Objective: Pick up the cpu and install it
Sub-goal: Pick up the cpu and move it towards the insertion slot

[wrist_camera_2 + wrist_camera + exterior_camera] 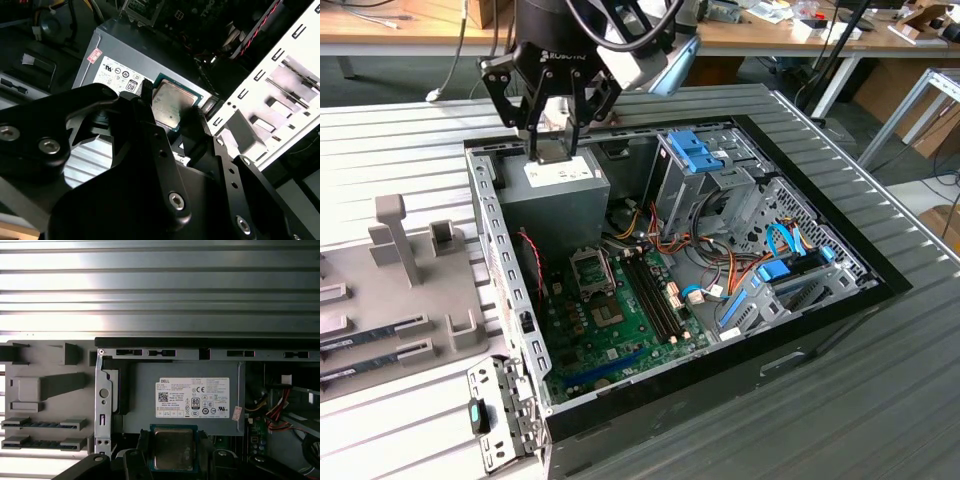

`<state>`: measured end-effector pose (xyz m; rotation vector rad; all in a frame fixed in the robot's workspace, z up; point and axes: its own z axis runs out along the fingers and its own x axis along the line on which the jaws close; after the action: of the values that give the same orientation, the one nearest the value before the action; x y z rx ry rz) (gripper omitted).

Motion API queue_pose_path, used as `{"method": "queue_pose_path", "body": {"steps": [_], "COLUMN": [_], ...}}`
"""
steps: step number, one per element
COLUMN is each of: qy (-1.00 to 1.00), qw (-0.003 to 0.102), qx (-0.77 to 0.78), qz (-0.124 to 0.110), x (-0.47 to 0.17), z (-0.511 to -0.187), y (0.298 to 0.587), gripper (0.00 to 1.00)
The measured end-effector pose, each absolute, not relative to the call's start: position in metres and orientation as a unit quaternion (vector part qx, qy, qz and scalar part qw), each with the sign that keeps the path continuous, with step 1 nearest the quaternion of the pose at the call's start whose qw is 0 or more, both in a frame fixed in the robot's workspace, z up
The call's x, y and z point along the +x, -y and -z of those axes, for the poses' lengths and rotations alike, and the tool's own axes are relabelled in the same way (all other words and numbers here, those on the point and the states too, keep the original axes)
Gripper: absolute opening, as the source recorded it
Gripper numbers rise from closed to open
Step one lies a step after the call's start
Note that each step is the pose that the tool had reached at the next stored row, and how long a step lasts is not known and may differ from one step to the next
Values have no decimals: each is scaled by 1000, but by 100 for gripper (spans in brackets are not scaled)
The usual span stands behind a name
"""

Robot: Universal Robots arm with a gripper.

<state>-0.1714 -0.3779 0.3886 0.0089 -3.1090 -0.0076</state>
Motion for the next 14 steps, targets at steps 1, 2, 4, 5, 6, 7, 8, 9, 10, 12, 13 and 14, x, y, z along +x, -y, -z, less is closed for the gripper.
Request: {"method": "queue_pose_path", "body": {"steps": [1,2,4,5,6,7,8,9,10,12,13,14], "qy": [1000,1000,1000,1000,1000,1000,1000,1000,1000,1000,1000,1000], "qw": [16,16,16,16,16,16,16,16,16,16,16,16], "qx": [3,3,3,3,3,3,3,3,3,3,3,3], "qz": [2,2,2,2,2,2,2,2,2,2,2,2], "x": [-171,-170,-168,-167,-166,-166,-165,-164,-163,-161,-160,-160], "z": [-388,-388,-388,-388,-388,-388,-388,-388,-388,-387,-387,-387], "y": [378,378,378,378,378,378,378,378,378,378,378,378], "gripper": [47,47,47,47,47,47,47,47,47,47,47,47]}}
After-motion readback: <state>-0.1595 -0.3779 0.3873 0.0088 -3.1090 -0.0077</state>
